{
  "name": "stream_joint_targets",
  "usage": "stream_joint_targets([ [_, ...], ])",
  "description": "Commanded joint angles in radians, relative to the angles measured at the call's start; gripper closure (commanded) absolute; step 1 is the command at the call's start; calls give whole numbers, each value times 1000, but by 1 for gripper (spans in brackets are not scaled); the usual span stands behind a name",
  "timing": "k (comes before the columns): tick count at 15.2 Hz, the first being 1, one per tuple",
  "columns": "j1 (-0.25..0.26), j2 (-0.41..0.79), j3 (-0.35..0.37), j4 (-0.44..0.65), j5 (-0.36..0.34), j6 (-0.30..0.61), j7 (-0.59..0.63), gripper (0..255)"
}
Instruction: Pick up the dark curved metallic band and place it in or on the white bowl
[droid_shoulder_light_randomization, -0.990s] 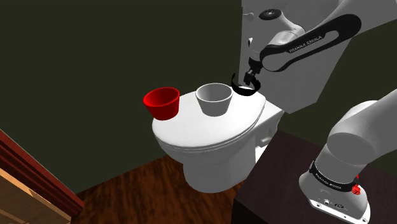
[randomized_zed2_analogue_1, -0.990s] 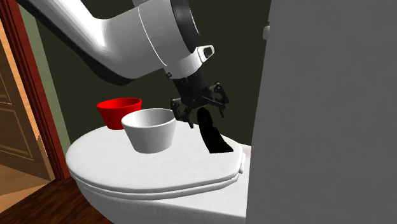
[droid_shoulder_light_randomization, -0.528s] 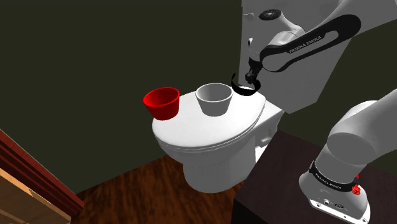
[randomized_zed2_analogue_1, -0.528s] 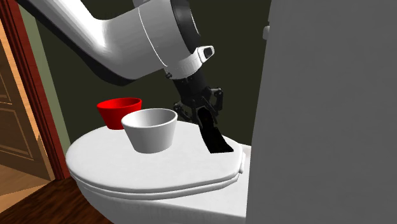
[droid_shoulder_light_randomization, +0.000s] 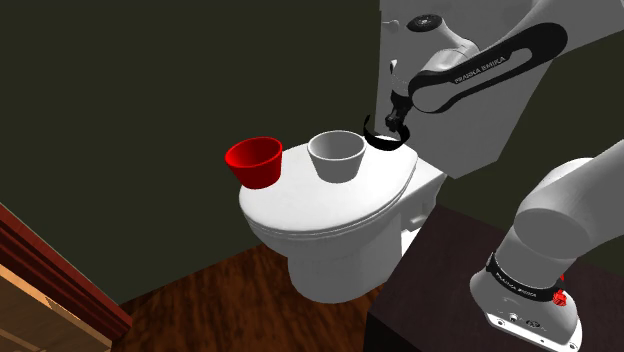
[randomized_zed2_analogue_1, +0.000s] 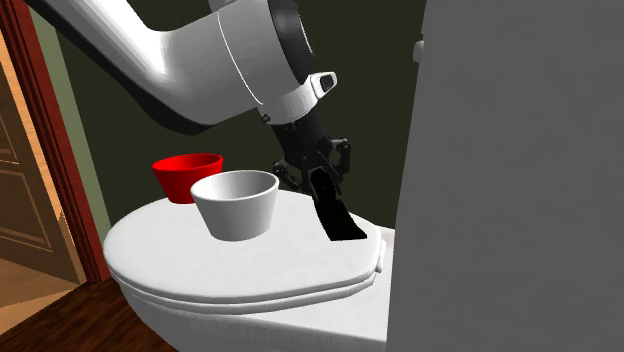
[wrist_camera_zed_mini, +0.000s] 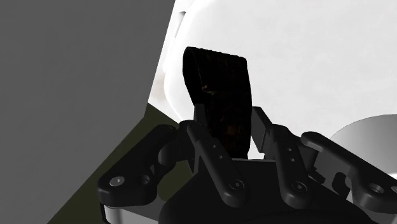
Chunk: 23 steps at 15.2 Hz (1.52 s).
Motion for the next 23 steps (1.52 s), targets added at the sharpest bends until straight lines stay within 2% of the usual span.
stream_joint_targets([
  [1, 3, -7, 0, 8, 6, -14, -7, 255],
  [23, 45, -86, 13, 239, 102, -314, -121, 255],
])
